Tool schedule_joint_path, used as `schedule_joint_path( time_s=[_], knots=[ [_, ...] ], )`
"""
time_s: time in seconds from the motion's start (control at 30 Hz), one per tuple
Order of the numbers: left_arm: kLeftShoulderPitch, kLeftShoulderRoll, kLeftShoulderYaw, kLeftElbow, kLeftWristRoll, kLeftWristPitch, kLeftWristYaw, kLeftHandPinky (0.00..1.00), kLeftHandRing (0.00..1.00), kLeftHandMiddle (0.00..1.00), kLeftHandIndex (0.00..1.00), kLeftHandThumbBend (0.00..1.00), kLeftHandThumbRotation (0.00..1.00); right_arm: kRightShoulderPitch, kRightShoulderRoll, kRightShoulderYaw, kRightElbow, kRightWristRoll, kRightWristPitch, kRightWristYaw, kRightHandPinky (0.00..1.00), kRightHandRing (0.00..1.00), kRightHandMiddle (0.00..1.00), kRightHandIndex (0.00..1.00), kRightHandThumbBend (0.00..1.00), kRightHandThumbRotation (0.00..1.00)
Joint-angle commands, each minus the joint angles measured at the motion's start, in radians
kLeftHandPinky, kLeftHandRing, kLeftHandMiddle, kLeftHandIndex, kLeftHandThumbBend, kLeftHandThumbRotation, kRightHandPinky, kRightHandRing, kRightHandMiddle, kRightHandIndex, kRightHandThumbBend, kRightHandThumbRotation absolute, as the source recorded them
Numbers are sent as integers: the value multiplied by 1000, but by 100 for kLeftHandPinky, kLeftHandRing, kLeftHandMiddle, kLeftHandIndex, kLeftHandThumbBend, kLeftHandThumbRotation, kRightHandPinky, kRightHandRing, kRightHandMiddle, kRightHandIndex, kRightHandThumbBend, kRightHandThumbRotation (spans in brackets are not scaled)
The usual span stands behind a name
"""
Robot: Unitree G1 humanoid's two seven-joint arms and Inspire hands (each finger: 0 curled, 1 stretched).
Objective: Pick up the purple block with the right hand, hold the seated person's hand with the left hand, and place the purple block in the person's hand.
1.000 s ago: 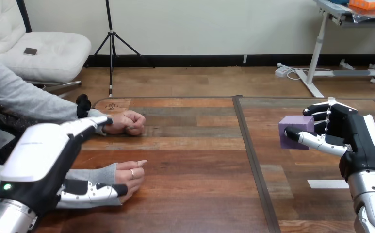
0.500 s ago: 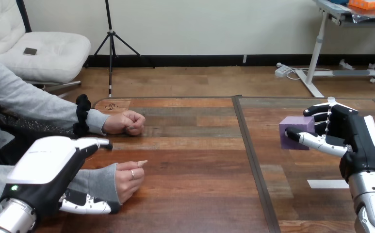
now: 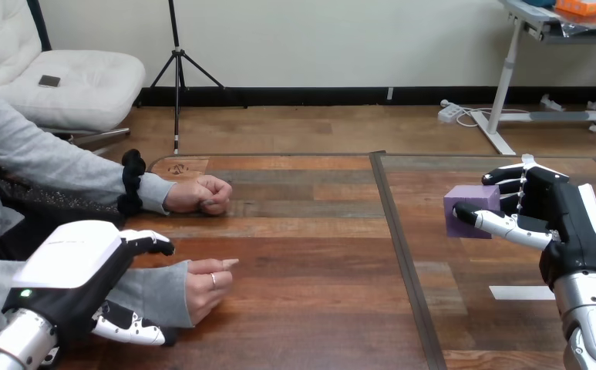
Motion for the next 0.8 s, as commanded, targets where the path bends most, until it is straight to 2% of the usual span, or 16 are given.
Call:
schedule_joint_path(
  time_s=[0.0, 0.23, 0.4, 0.77],
  knots=[
    [-76, 38, -25, 25, 8, 5, 14, 73, 76, 78, 75, 100, 31, -30, 13, -13, -64, 13, -3, 0, 38, 39, 43, 43, 87, 0],
    [-93, 61, -51, 42, 38, 26, 11, 74, 77, 78, 75, 100, 33, -27, 16, -16, -74, 19, -3, 5, 39, 39, 43, 43, 87, 0],
    [-106, 68, -63, 55, 44, 37, 10, 75, 77, 78, 76, 100, 29, -23, 14, -14, -80, 12, -1, -2, 39, 39, 42, 43, 87, 0],
    [-141, 78, -99, 111, 94, 63, 54, 75, 77, 78, 76, 100, 27, -22, 12, -11, -73, 4, -19, -3, 39, 39, 42, 43, 87, 0]
  ],
)
